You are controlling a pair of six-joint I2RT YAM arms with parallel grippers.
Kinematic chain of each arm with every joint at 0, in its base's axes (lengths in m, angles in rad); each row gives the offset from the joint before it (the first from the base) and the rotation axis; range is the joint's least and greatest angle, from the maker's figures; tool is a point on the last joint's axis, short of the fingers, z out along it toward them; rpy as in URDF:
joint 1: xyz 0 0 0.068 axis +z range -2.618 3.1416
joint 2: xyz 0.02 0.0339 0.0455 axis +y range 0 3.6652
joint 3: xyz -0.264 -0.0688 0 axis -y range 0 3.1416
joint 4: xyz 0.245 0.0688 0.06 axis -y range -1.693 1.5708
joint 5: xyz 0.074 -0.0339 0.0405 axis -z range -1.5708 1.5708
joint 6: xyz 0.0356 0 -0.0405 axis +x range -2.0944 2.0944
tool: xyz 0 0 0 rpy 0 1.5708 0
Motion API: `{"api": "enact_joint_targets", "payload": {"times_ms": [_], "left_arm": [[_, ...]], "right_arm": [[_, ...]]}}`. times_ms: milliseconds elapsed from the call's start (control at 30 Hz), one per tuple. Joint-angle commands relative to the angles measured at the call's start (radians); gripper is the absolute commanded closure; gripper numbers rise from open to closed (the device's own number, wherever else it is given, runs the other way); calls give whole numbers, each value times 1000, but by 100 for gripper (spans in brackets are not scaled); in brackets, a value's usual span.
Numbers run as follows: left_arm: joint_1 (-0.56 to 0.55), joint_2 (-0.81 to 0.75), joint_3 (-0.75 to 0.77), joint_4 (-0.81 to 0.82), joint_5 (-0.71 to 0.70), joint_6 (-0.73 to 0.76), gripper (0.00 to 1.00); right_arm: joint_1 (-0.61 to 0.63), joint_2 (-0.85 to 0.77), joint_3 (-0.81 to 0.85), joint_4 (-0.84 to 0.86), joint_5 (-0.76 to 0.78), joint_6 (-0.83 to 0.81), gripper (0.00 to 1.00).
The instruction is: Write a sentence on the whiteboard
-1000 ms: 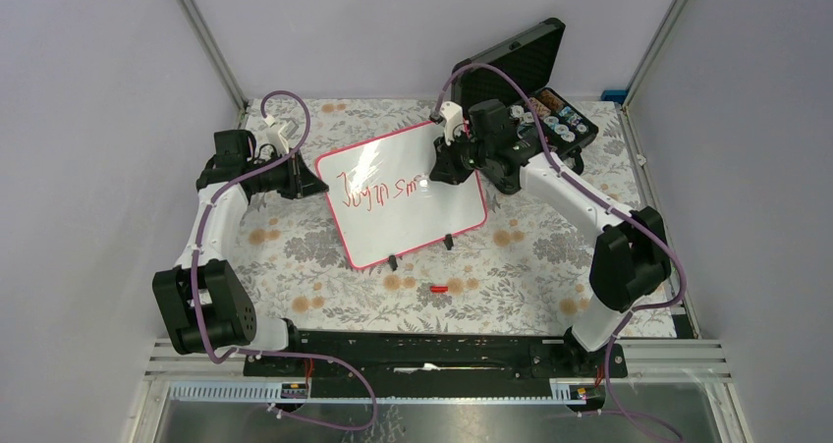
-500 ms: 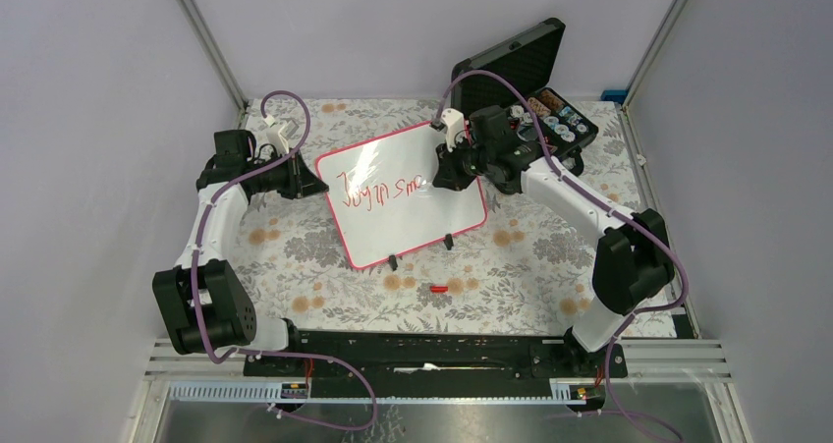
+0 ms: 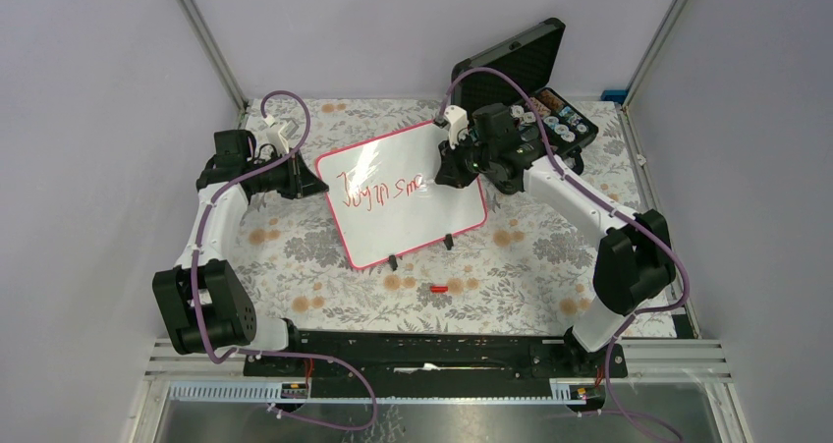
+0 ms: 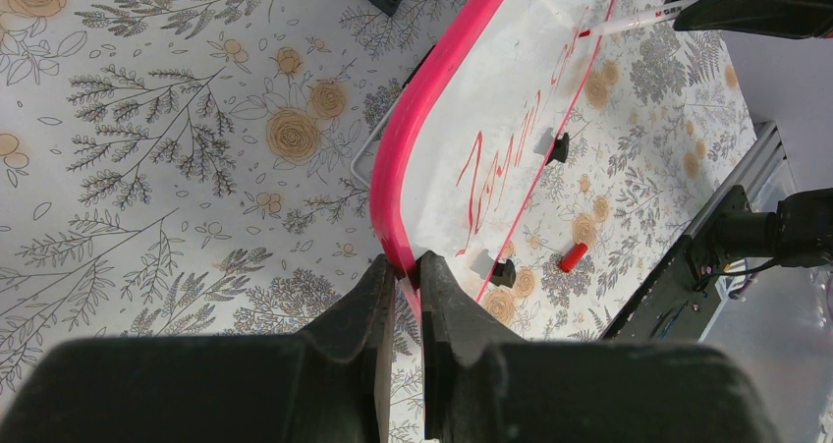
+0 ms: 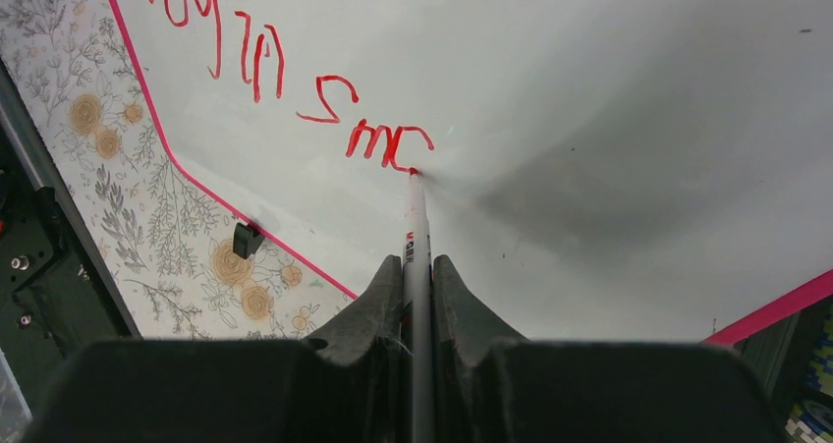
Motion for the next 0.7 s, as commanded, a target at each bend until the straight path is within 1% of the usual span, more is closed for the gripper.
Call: {"api": "enact_joint_targets", "payload": {"times_ms": [0, 433, 667], "left_arm": [[-5, -12, 18, 48, -18, 28, 100], [-4, -9, 17, 48, -17, 29, 100], [-6, -9, 15, 48, -18, 31, 100]], "right_arm": [[-15, -10, 61, 26, 53, -14, 100], [-14, 4, 76, 27, 54, -7, 100], [-14, -2, 47, 27, 26, 3, 100]]}}
